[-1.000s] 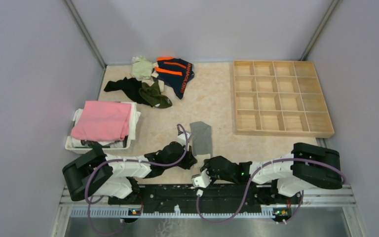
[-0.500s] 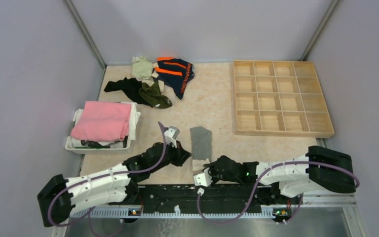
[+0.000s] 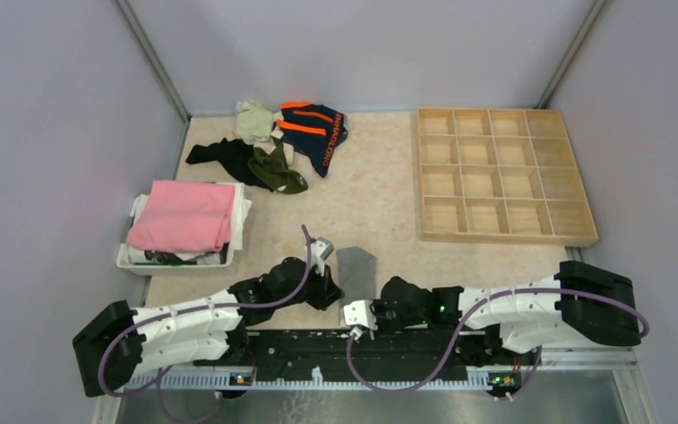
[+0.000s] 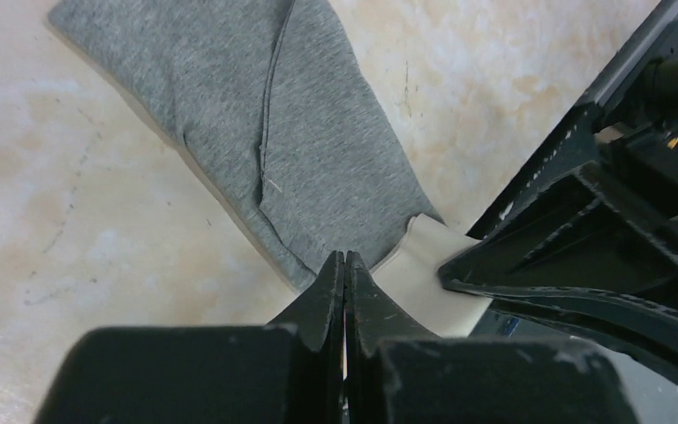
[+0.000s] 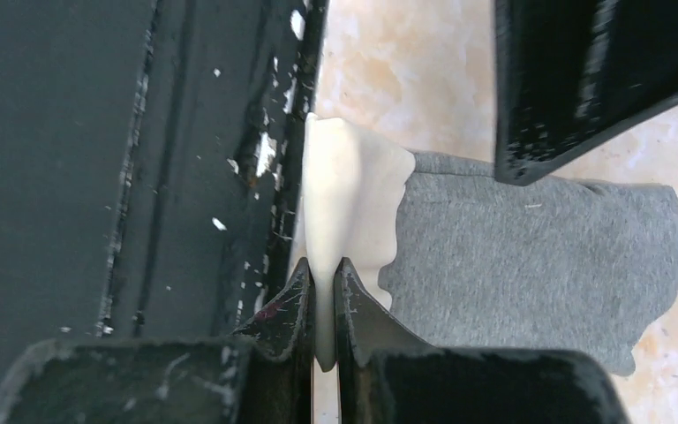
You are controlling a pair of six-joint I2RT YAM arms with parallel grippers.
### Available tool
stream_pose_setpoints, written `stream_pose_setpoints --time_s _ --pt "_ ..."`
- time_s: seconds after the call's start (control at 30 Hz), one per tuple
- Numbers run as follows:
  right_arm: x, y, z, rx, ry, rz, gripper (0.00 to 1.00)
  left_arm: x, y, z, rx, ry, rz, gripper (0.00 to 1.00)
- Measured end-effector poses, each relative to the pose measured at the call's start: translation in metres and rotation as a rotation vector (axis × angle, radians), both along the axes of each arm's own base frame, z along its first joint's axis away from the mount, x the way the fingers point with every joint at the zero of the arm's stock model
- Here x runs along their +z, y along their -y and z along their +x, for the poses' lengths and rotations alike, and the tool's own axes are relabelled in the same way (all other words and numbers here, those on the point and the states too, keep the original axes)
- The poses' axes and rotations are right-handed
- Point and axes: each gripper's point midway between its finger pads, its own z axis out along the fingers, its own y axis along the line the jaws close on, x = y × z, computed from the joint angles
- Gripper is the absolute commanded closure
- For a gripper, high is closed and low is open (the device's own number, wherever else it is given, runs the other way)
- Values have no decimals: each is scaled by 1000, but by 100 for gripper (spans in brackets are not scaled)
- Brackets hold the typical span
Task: Roll the underwear
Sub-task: Roll the underwear to the center of the board.
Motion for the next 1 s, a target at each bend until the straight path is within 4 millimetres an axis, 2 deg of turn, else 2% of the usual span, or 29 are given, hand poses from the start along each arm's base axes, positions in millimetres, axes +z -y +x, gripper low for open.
stream_pose_setpoints --time_s 0.13,0.37,0.73,1.0 --pt "8 -7 -9 -3 -82 16 100 -12 -2 -9 -34 -32 13 100" --pt "10 -13 -9 -46 -238 5 100 -11 -1 -12 -47 -35 3 100" --pt "6 -16 -14 -129 -468 -7 100 3 -9 0 28 21 -18 100" --pt "12 -22 -11 -209 -599 32 100 9 -15 6 68 50 -22 100"
